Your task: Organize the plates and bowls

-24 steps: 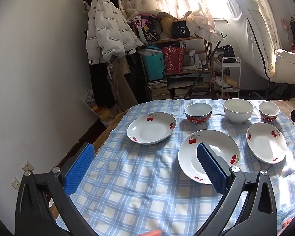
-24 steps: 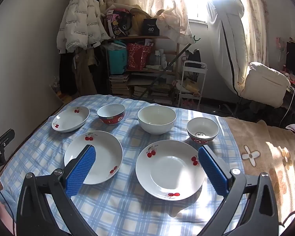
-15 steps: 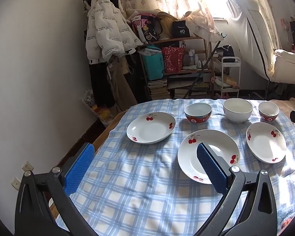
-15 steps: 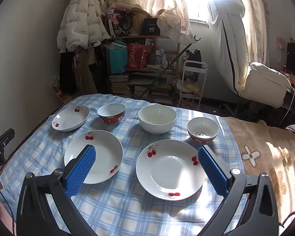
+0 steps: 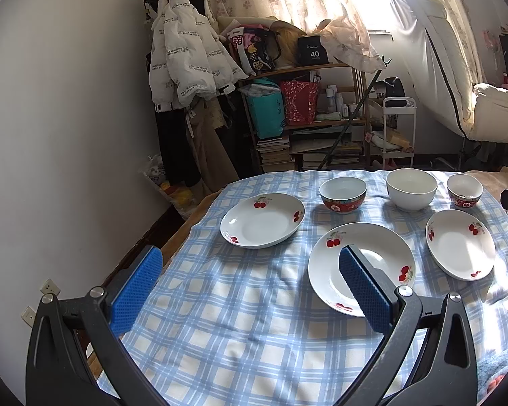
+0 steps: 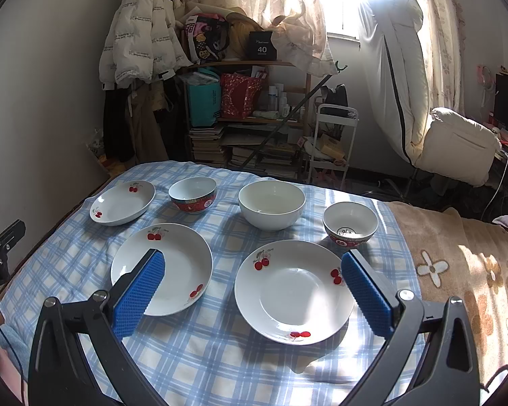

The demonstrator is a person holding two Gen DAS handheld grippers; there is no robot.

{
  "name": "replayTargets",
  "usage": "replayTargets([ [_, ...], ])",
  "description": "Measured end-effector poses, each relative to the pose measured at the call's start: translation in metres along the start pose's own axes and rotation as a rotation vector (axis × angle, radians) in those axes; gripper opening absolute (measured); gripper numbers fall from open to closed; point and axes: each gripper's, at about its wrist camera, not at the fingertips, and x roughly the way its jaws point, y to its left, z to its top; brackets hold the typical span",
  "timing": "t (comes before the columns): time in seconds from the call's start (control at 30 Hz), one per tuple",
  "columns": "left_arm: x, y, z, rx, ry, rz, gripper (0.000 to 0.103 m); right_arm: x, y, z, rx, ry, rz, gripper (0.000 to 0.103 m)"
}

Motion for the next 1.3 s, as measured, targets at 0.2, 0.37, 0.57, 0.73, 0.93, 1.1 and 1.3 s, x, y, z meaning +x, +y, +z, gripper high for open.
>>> replayTargets([
  [0.2, 0.0002, -0.0004, -0.0006, 0.001, -0.001, 0.001, 0.102, -0.0002, 0.0002, -0.0002, 0.000, -0.001, -0.001, 0.103],
  [0.37, 0.0002, -0.0009, -0.0010, 0.002, 0.000, 0.002, 0.102, 0.0001, 0.0006, -0.0003, -0.001, 0.001, -0.002, 0.103],
  [0.57, 0.0000, 0.0034, -0.0017, 0.001, 0.001, 0.002, 0.102, 0.0002, 0.0007, -0.0004, -0.001, 0.001, -0.002, 0.103],
  [0.73, 0.0009, 0.0051, -0.0037, 0.002, 0.003, 0.004, 0.102, 0.0001, 0.0009, -0.0004, -0.002, 0.001, -0.001, 0.103],
  [0.93, 0.0011, 0.0048, -0.0034, 0.003, 0.004, 0.004, 0.102, 0.0002, 0.0011, -0.0005, -0.002, 0.002, -0.002, 0.103],
  [1.1, 0.0014, 0.0056, -0.0042, 0.003, 0.004, 0.004, 0.102, 0.0004, 0.0011, -0.0005, -0.003, 0.003, -0.001, 0.103],
  [1.3, 0.0018, 0.0061, -0.0049, 0.005, 0.005, 0.006, 0.102, 0.0005, 0.0009, -0.0005, -0.003, 0.003, -0.002, 0.103],
])
